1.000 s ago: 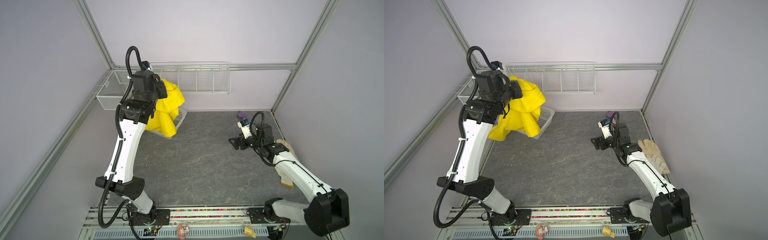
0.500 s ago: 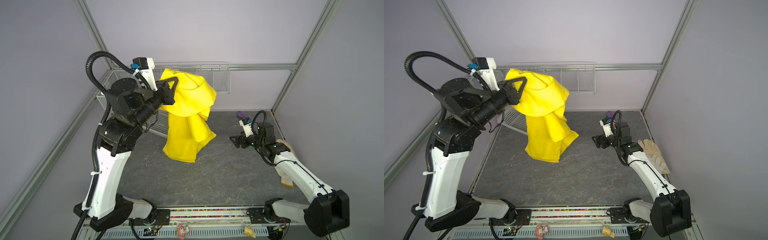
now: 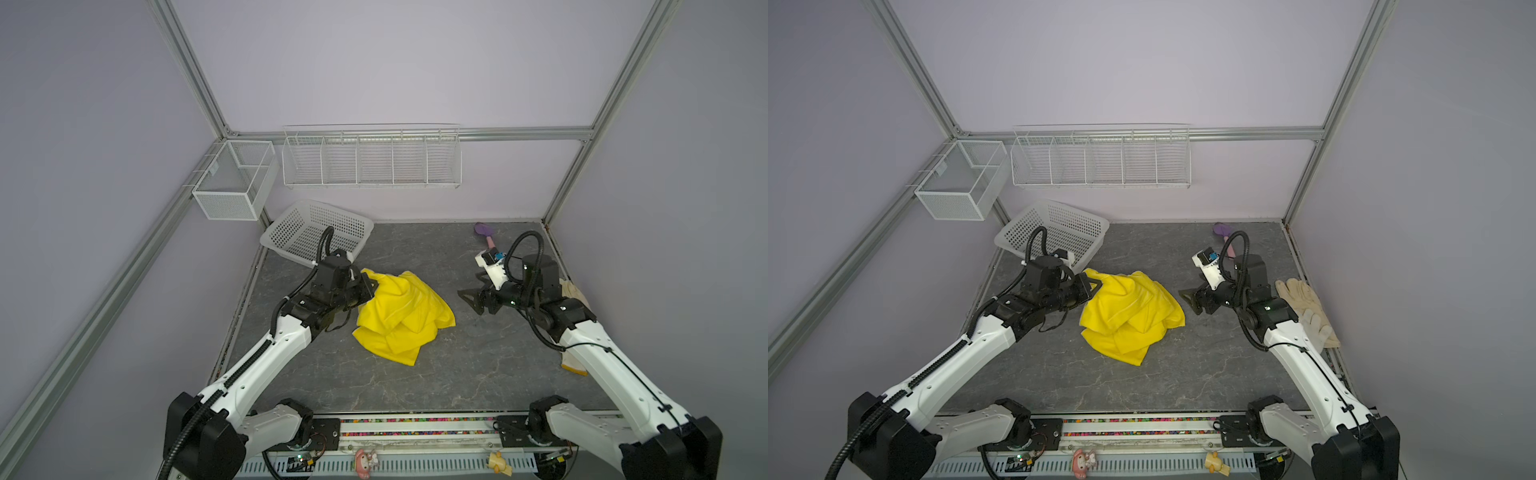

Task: Fold and stack the trousers
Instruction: 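Lift the yellow trousers out of the basket with the left gripper, then lay the trousers on the table while the right gripper grasps a trouser leg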

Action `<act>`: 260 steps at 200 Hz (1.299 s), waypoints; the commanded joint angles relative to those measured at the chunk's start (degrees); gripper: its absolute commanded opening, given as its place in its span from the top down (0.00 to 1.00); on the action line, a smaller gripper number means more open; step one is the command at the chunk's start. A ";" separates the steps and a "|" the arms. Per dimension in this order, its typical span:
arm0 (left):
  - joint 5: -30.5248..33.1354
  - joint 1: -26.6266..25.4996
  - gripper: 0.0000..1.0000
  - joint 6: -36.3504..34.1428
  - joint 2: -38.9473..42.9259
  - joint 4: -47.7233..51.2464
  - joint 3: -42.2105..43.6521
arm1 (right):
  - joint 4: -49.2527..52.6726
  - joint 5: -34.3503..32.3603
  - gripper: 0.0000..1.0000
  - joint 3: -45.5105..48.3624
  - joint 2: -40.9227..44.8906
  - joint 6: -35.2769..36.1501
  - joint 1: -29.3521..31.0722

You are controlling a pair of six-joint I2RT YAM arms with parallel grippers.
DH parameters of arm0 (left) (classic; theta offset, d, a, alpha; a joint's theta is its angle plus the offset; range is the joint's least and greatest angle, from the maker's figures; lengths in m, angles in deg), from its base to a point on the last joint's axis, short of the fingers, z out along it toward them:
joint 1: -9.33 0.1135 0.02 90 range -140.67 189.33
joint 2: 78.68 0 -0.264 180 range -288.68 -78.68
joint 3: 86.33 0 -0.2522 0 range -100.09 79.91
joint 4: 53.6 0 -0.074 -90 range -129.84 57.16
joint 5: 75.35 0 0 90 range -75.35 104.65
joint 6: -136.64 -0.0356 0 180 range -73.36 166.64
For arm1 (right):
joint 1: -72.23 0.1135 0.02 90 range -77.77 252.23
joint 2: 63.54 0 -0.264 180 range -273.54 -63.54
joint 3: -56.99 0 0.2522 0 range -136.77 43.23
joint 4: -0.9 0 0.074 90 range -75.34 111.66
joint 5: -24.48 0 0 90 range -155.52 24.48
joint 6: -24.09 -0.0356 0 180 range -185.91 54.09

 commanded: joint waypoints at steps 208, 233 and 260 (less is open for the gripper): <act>17.92 -9.01 0.07 -3.75 2.48 18.40 9.39 | -17.38 3.73 0.51 -14.98 -47.67 -5.32 12.24; 18.97 -12.56 0.07 -3.50 -1.33 13.40 10.91 | -17.05 2.38 0.70 -13.98 -44.67 -4.63 11.71; 18.39 -15.75 0.08 -3.15 -7.19 6.70 12.00 | -15.93 1.67 0.81 -11.51 -39.74 -4.27 10.42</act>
